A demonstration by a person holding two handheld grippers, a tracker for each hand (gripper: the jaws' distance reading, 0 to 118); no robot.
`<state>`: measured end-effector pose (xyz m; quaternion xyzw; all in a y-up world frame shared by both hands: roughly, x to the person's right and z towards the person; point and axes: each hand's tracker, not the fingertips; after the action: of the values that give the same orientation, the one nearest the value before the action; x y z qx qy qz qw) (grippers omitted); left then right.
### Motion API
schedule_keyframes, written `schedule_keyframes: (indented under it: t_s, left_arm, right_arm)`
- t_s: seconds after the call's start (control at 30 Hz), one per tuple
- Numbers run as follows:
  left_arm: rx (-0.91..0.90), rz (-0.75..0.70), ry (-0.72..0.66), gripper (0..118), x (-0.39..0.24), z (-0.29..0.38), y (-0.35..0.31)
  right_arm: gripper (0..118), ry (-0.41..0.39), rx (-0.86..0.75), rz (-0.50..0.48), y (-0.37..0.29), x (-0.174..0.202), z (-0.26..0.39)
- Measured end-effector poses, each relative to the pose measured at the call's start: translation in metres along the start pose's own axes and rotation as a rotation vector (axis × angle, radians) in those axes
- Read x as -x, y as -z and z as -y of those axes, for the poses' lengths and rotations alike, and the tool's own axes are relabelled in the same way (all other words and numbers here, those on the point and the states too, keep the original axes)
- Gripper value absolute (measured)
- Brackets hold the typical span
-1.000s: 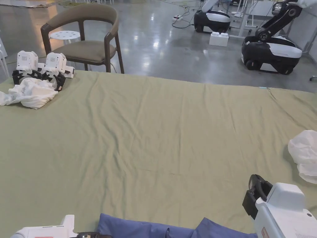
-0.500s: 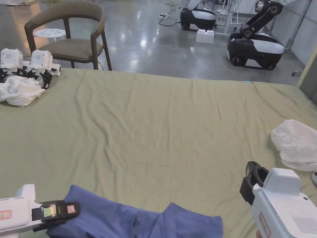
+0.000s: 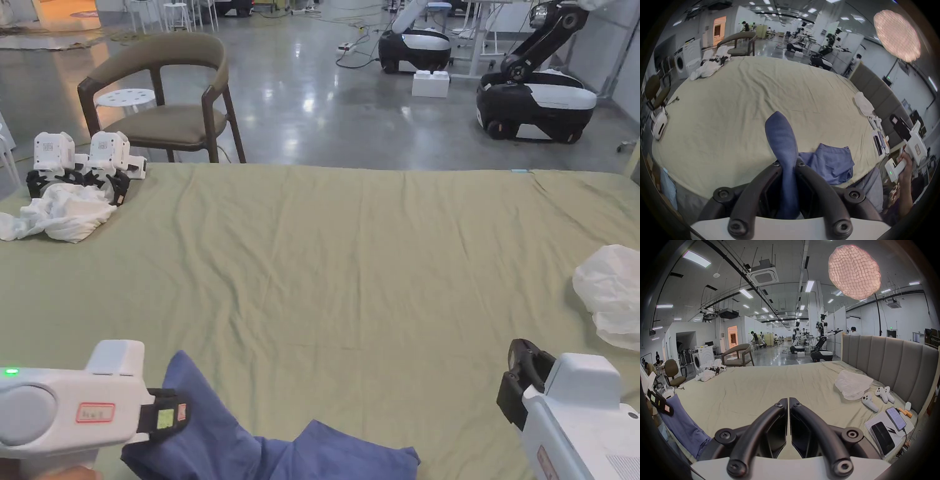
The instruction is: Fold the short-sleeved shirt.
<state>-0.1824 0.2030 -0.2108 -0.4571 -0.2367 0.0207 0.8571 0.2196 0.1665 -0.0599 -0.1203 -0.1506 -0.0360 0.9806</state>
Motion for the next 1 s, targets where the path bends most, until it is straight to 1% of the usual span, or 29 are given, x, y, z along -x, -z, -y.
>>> schedule_keyframes:
  t_s: [0.07,0.13,0.3,0.4,0.5,0.73,0.93,0.97,1.0]
  left_arm:
    - [-0.009,-0.016,0.060,7,-0.017,0.001,0.006]
    - [0.004,0.002,0.080,7,-0.028,0.003,0.016]
    - [0.049,0.065,0.107,7,-0.070,0.014,0.043]
    - [0.076,0.098,0.075,7,-0.094,0.022,0.065]
    - [0.099,0.118,0.091,7,-0.120,0.034,0.088]
    - [0.174,0.075,0.115,8,-0.159,0.064,0.147]
    - [0.170,0.058,0.139,8,-0.181,0.076,0.153]
    - [0.168,0.056,0.129,9,-0.182,0.076,0.155]
    - [0.173,0.054,0.123,14,-0.182,0.076,0.158]
  right_arm:
    - [1,0.003,0.002,0.002,0.000,-0.003,0.001]
    - [1,0.003,0.005,0.007,0.000,-0.005,0.001]
    - [1,0.008,0.004,0.018,0.000,-0.011,0.003]
    - [1,0.011,0.003,0.026,-0.001,-0.014,0.004]
    - [1,0.010,0.004,0.034,-0.002,-0.016,0.004]
    - [1,0.013,0.014,0.045,-0.002,-0.020,0.008]
    - [1,0.017,0.025,0.046,0.000,-0.020,0.013]
    - [1,0.019,0.027,0.045,0.000,-0.020,0.014]
    - [1,0.020,0.028,0.044,0.000,-0.019,0.015]
